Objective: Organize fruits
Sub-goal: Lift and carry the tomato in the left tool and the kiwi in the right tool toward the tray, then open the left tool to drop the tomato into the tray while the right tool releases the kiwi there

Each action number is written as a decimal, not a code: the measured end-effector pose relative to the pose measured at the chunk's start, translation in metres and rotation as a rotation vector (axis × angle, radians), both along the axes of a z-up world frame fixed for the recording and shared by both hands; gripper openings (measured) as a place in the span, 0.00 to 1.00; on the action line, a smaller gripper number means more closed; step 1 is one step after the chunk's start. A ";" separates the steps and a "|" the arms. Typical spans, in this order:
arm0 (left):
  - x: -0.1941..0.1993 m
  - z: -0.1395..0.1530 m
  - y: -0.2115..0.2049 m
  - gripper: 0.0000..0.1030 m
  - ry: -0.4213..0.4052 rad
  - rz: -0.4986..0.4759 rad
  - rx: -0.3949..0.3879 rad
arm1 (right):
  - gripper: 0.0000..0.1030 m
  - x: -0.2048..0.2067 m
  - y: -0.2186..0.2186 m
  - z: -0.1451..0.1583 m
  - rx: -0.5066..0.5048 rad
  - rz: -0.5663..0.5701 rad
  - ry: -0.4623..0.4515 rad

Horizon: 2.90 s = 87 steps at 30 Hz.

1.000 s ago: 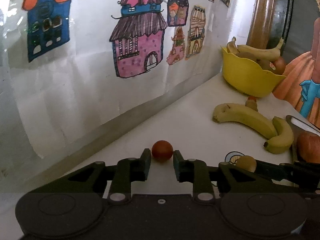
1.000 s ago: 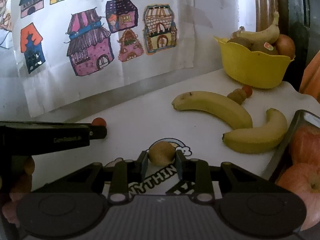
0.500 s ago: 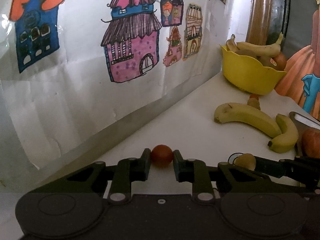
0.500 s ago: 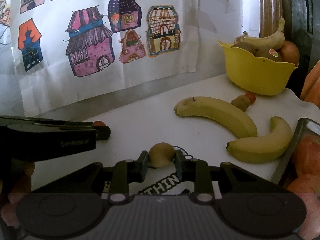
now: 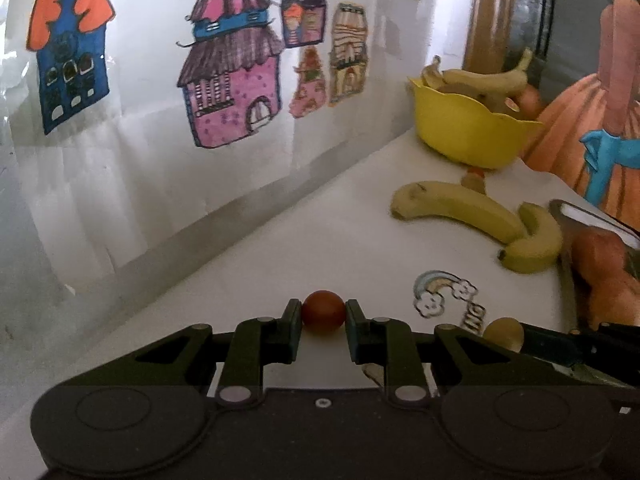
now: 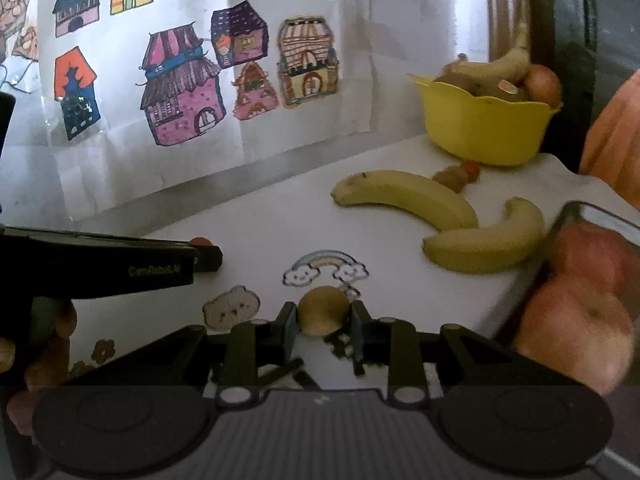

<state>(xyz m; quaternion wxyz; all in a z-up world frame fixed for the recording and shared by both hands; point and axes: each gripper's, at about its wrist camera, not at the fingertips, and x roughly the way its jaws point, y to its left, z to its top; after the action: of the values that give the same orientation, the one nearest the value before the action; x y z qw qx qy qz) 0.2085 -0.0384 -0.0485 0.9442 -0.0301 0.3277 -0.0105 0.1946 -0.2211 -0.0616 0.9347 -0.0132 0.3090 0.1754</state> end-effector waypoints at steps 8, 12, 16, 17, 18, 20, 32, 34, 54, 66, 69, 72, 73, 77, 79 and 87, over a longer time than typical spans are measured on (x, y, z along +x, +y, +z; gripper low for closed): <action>-0.024 0.004 -0.024 0.24 -0.005 -0.055 0.010 | 0.30 -0.030 -0.021 0.002 0.024 -0.039 0.002; -0.033 0.006 -0.043 0.24 -0.009 -0.089 0.008 | 0.30 -0.046 -0.038 0.003 0.044 -0.084 -0.004; -0.042 0.010 -0.063 0.24 -0.016 -0.127 -0.013 | 0.30 -0.067 -0.060 0.008 0.064 -0.127 -0.025; -0.043 0.011 -0.069 0.24 -0.020 -0.135 -0.020 | 0.30 -0.072 -0.064 0.009 0.054 -0.141 -0.038; -0.044 0.013 -0.074 0.24 -0.025 -0.142 -0.028 | 0.30 -0.076 -0.070 0.011 0.054 -0.151 -0.045; -0.046 0.017 -0.085 0.24 -0.032 -0.160 -0.041 | 0.30 -0.082 -0.083 0.014 0.065 -0.179 -0.056; -0.057 0.024 -0.170 0.24 -0.041 -0.341 -0.068 | 0.30 -0.104 -0.155 0.014 0.045 -0.367 -0.108; -0.059 0.021 -0.183 0.24 -0.036 -0.375 -0.072 | 0.30 -0.107 -0.164 0.011 0.034 -0.385 -0.106; -0.046 -0.005 -0.227 0.24 0.019 -0.439 -0.067 | 0.30 -0.104 -0.186 -0.004 -0.028 -0.414 -0.124; -0.045 -0.008 -0.222 0.27 0.037 -0.423 -0.057 | 0.38 -0.104 -0.181 -0.004 -0.049 -0.409 -0.135; -0.046 -0.007 -0.220 0.32 0.037 -0.418 -0.059 | 0.42 -0.104 -0.181 -0.003 -0.050 -0.412 -0.135; -0.049 -0.004 -0.218 0.37 0.033 -0.414 -0.062 | 0.47 -0.108 -0.182 -0.001 -0.052 -0.420 -0.142; -0.050 -0.004 -0.217 0.40 0.032 -0.412 -0.064 | 0.49 -0.110 -0.182 0.000 -0.051 -0.424 -0.144; -0.053 0.002 -0.211 0.55 0.024 -0.399 -0.069 | 0.56 -0.116 -0.185 0.005 -0.049 -0.445 -0.156; -0.055 0.004 -0.208 0.62 0.020 -0.392 -0.076 | 0.60 -0.120 -0.186 0.008 -0.047 -0.454 -0.162; -0.065 0.017 -0.194 0.72 -0.011 -0.377 -0.092 | 0.72 -0.132 -0.184 0.020 -0.054 -0.477 -0.191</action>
<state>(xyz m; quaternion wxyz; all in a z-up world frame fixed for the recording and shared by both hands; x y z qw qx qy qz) 0.1432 -0.2323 -0.0316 0.9249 -0.0114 0.3217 -0.2025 0.0627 -0.4047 -0.0416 0.9738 0.0187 0.2184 -0.0604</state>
